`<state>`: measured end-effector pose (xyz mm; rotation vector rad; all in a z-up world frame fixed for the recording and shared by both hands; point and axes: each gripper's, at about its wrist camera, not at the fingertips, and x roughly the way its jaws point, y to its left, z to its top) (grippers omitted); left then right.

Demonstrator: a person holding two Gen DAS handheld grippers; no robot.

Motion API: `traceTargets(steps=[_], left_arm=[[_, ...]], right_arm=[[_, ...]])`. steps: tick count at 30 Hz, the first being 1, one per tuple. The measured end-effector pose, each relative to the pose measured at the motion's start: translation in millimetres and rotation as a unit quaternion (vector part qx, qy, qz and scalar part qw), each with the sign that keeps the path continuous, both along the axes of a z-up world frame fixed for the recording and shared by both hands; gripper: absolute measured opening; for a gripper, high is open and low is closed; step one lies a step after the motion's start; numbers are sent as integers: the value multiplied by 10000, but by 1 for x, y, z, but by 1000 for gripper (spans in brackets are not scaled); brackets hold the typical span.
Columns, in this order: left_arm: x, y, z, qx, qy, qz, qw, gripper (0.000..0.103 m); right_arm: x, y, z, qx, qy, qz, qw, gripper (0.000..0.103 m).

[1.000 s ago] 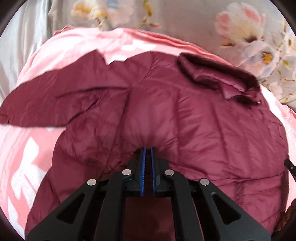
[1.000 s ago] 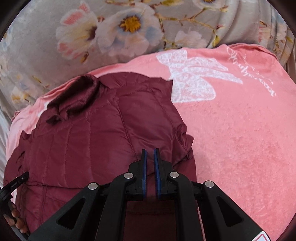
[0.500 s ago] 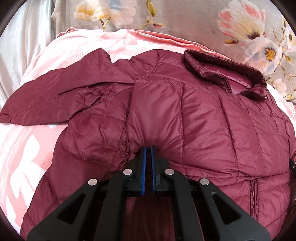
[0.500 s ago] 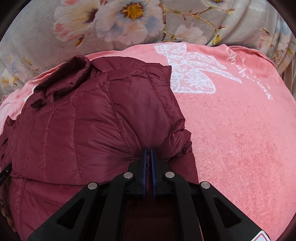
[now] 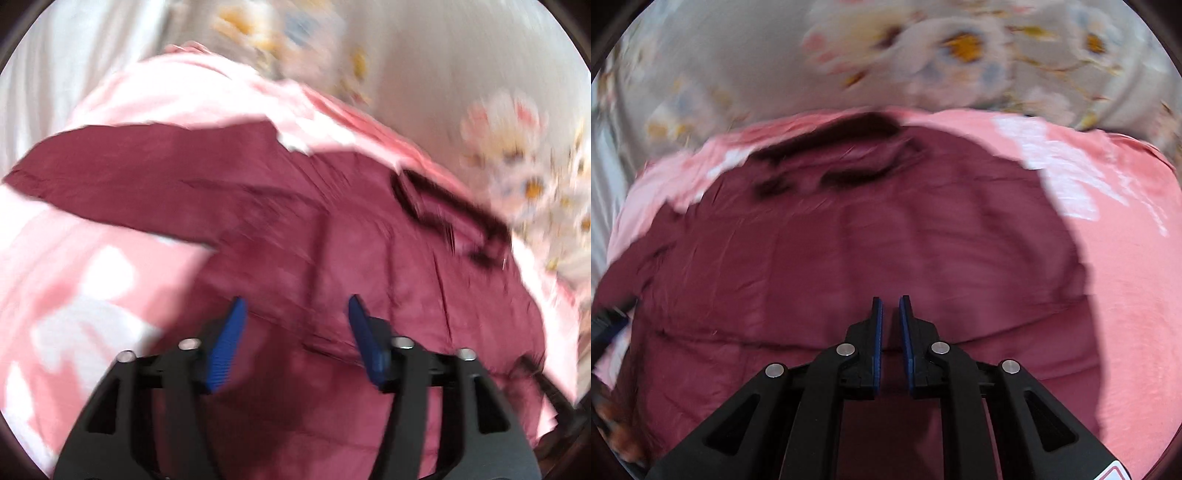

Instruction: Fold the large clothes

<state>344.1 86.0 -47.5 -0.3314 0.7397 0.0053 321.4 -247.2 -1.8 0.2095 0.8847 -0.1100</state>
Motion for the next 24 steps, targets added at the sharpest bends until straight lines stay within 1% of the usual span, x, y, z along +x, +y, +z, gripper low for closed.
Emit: traceTargets(steps=[2, 4, 7, 9, 10, 12, 13, 15, 16, 18, 20, 21, 22, 23, 24], left_arm=[[-1, 27, 10, 93, -40, 165, 9998, 58], [1, 65, 17, 133, 13, 392, 9991, 58], [9, 138, 15, 21, 194, 1026, 9945, 58], [14, 190, 9, -131, 321, 1549, 9873, 58], [16, 209, 5, -206, 377, 1715, 9842, 58], [20, 252, -3, -450, 490, 2104, 9753, 58], [21, 276, -7, -605, 524, 2330, 9692, 58], [23, 305, -9, -657, 465, 2641, 9611, 58], [25, 314, -9, -583, 468, 2748, 9586, 58], [33, 327, -10, -480, 476, 2825, 9569, 58], [38, 331, -14, -522, 487, 2827, 9565, 57], [43, 334, -16, -593, 515, 2800, 9568, 55], [45, 338, -18, -653, 540, 2778, 9569, 46], [50, 341, -20, -746, 613, 2764, 9562, 30], [53, 341, -20, -754, 648, 2745, 9564, 22]], right_arm=[[8, 13, -13, -150, 223, 43, 9996, 11], [10, 16, -16, -271, 240, 20, 9993, 11], [9, 14, -15, -332, 227, -10, 9992, 11], [-2, 18, -9, -268, 116, -56, 9996, 11], [-10, 21, -4, -167, 33, -24, 9999, 11], [-28, 30, 4, -54, -116, 50, 9999, 11], [-39, 35, 8, 2, -188, 100, 9998, 11], [-61, 43, 11, 89, -303, 211, 9993, 11], [-70, 48, 11, 103, -331, 254, 9991, 11], [-85, 59, 10, 60, -383, 359, 9986, 12], [-97, 72, 6, -153, -424, 444, 9980, 15], [-102, 79, 2, -307, -428, 518, 9973, 19], [-105, 84, -3, -427, -402, 590, 9965, 21], [-106, 89, -8, -558, -359, 626, 9958, 21], [-107, 92, -9, -649, -334, 616, 9954, 21]])
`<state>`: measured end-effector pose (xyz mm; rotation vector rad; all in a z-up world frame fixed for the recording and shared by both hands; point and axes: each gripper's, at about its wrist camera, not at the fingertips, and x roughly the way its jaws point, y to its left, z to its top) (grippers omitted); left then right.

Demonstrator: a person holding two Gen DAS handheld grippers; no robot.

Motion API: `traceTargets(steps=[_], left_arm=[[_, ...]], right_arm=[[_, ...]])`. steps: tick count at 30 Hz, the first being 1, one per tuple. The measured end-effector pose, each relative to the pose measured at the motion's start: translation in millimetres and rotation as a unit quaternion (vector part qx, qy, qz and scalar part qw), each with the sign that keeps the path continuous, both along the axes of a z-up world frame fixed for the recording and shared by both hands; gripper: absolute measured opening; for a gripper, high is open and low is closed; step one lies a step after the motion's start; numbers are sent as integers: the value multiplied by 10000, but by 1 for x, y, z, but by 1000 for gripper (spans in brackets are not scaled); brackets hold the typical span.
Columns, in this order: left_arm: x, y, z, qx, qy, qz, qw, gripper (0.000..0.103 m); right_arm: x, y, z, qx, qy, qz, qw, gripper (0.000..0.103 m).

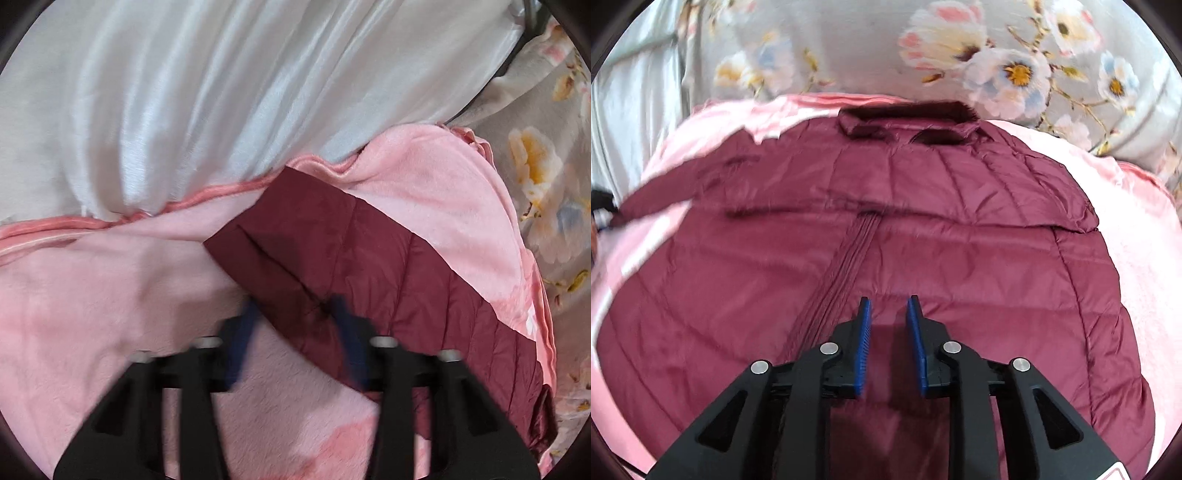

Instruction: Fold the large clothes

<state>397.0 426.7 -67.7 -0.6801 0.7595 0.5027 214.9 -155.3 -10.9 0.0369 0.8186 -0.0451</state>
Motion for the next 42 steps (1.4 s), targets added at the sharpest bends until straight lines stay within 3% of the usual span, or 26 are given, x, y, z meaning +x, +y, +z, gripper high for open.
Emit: traceTargets(steps=[1, 2, 6, 10, 15, 18, 20, 22, 24, 27, 32, 37, 39, 40, 41, 42], left_arm=[[3, -1, 1, 21, 22, -6, 10000, 10], [5, -4, 5, 81, -6, -38, 10000, 4], [4, -33, 42, 585, -328, -337, 9972, 1], [-2, -106, 112, 1234, -1009, -1014, 9820, 1], [-15, -220, 186, 1464, -1816, -2126, 9489, 1], [-29, -309, 219, 1494, -2178, -2928, 9190, 1], [-38, -356, 226, 1434, -2297, -3347, 9026, 1], [-43, -407, 225, 1380, -2329, -3748, 8867, 1], [-44, -450, 214, 1319, -2233, -4064, 8761, 1], [-46, -499, 189, 1251, -1975, -4423, 8659, 1], [-39, -550, 140, 1215, -1468, -4732, 8601, 1], [-36, -558, 97, 927, -1097, -4894, 8602, 6], [-38, -549, 90, 736, -1067, -4953, 8590, 27], [-41, -538, 89, 595, -1096, -4945, 8602, 51], [-45, -525, 89, 491, -1175, -4899, 8624, 65], [-49, -512, 90, 380, -1303, -4828, 8652, 67]], right_arm=[[-2, 1, 1, -27, -28, -8, 10000, 24], [-1, 1, 1, -26, -30, -20, 10000, 26], [1, -10, -2, 287, 52, -113, 9995, 29], [0, -14, -4, 471, 66, -200, 9987, 30], [-1, -12, -4, 440, 44, -200, 9988, 30], [-2, -15, -3, 537, 12, -207, 9983, 30], [-3, -18, -2, 623, -28, -211, 9978, 30], [-5, -21, -1, 739, -94, -227, 9970, 31], [-9, -26, 1, 885, -199, -262, 9955, 32], [-16, -36, 3, 1135, -291, -307, 9926, 35], [-31, -58, 0, 1616, -240, -353, 9859, 36], [-47, -80, -4, 1775, -197, -472, 9828, 40], [-49, -86, -2, 1724, -194, -497, 9836, 45], [-49, -90, 1, 1687, -201, -506, 9842, 48], [-48, -93, 4, 1666, -223, -500, 9845, 50], [-46, -99, 10, 1645, -290, -499, 9847, 55]])
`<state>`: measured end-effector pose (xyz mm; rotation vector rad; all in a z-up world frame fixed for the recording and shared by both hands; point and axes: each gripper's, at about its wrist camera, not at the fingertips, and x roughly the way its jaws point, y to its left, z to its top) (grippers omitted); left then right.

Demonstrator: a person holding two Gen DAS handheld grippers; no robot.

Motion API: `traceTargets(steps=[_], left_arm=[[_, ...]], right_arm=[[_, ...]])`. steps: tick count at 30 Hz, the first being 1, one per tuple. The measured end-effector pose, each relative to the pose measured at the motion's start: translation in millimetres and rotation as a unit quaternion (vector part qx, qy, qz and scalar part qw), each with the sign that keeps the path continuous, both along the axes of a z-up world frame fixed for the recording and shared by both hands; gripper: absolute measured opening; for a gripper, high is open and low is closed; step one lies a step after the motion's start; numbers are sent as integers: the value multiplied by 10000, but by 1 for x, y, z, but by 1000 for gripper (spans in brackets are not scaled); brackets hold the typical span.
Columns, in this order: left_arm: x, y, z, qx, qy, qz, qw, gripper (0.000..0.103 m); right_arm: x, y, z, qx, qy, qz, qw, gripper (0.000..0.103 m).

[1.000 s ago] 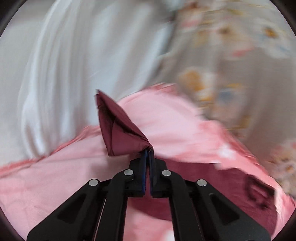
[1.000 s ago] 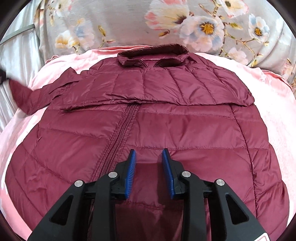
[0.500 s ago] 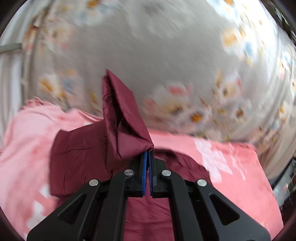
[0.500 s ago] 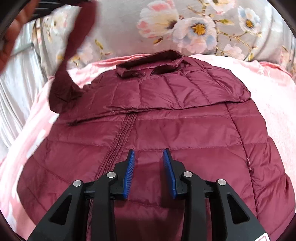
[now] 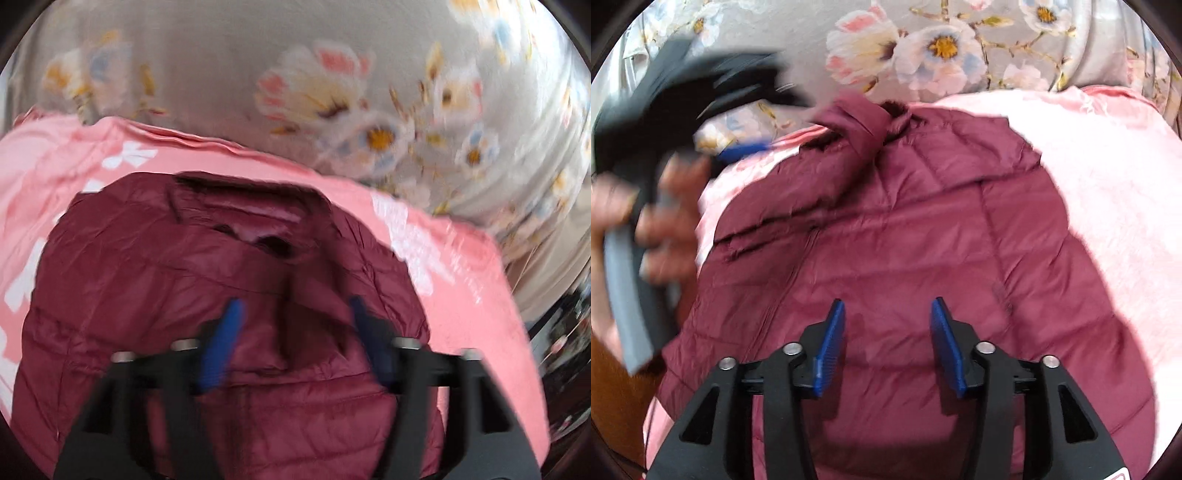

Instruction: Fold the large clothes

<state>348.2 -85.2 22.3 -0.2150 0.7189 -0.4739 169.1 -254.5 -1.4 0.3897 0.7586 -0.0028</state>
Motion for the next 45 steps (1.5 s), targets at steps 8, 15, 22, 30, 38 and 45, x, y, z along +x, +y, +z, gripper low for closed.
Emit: traceTargets(steps=[8, 15, 22, 30, 38, 45], left_arm=[[22, 139, -14, -430, 428, 1214, 9907, 75], [50, 220, -66, -1096, 1332, 1891, 9667, 72], [65, 225, -97, -1694, 1790, 1863, 9511, 62], [91, 209, -96, -2064, 1898, 1900, 9409, 57], [96, 210, -91, -1292, 1529, 2394, 9501, 10], [93, 213, -88, -785, 1322, 2520, 9554, 4]], right_arm=[[63, -34, 34, -48, -348, -360, 9987, 69], [113, -60, 15, 215, 11, -745, 9970, 69], [141, -46, 4, 369, 263, -585, 9973, 3], [147, -44, 111, 354, -1111, -210, 9930, 2], [142, -55, 115, -458, -1017, -168, 9936, 2], [152, -70, 1, -445, 285, -395, 9978, 1]])
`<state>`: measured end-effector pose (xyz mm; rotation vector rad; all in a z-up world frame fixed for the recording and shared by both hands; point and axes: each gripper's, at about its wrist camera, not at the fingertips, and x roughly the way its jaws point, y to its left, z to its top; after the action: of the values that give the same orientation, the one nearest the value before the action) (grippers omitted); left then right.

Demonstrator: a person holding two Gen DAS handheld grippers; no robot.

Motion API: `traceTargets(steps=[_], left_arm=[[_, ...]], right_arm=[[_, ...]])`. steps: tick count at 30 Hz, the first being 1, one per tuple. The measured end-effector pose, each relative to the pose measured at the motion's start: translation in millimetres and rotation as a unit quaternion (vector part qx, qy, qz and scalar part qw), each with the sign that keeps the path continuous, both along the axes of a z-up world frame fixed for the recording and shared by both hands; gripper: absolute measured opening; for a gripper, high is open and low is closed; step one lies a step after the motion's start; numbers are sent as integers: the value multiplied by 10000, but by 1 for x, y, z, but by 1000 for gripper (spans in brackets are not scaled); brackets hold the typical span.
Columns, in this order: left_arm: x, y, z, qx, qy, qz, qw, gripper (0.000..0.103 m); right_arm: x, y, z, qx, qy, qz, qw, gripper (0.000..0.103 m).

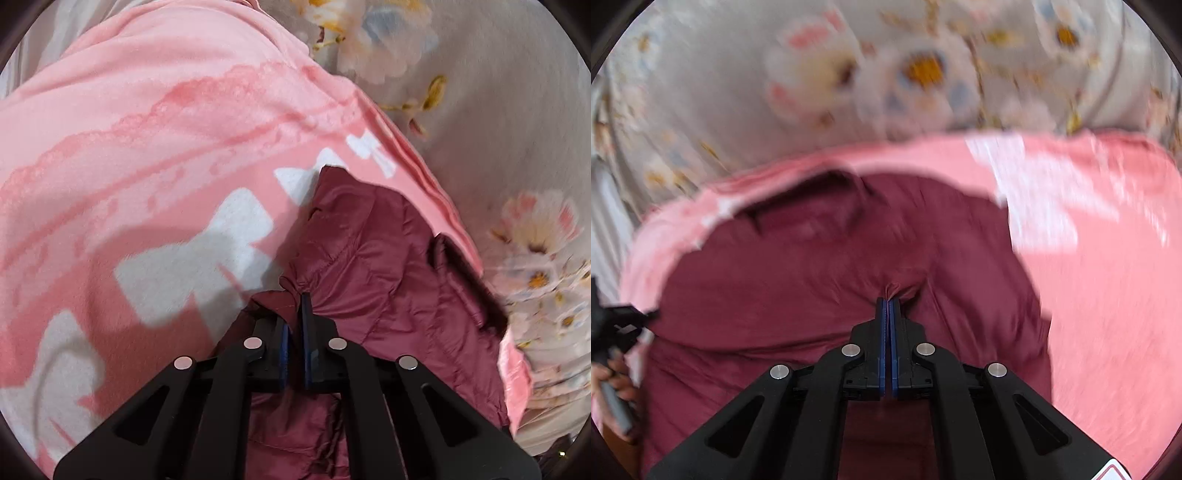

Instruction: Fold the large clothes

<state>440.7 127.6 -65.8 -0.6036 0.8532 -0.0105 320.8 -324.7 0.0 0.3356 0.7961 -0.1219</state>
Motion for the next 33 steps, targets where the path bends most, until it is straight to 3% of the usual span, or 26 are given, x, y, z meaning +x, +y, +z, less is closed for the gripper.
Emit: traceTargets(steps=[3, 8, 11, 12, 13, 14, 16, 19, 22, 26, 30, 33], left_arm=[[0, -3, -4, 185, 64, -12, 9998, 4], [2, -12, -12, 611, 146, -76, 9980, 5], [-5, -22, -3, 1232, 96, -116, 9923, 7], [-9, -23, 1, 1309, 62, -122, 9913, 8], [-17, -22, 8, 1429, -24, -126, 9897, 10], [-26, -21, 17, 1572, -136, -99, 9874, 17], [-37, -23, 36, 1777, -414, -85, 9832, 21], [-39, -42, 63, 1777, -651, -368, 9812, 21], [-32, -72, 71, 1793, -719, -662, 9789, 21], [-15, -103, 47, 1932, -401, -937, 9759, 21], [-10, -108, 10, 2059, -12, -1006, 9734, 21], [-17, -107, 1, 2269, -21, -1068, 9680, 21]], right_arm=[[2, -3, -23, 64, 269, -83, 9996, 1], [7, 5, -26, -161, 501, -70, 9986, 0], [-2, 7, -18, -235, 505, -309, 9980, 16], [-9, 8, -13, -245, 455, -427, 9978, 28], [-18, 7, -6, -260, 349, -577, 9974, 31], [-27, 6, 2, -242, 153, -680, 9973, 31], [-35, 13, 15, -132, -145, -608, 9980, 31], [-26, 43, 29, -117, -322, -123, 9993, 25], [-7, 85, 31, -336, -361, 421, 9979, 20], [19, 115, 16, -343, -119, 736, 9966, 15], [29, 114, -7, -53, 268, 788, 9965, 11], [23, 115, -20, 156, 425, 835, 9955, 10]])
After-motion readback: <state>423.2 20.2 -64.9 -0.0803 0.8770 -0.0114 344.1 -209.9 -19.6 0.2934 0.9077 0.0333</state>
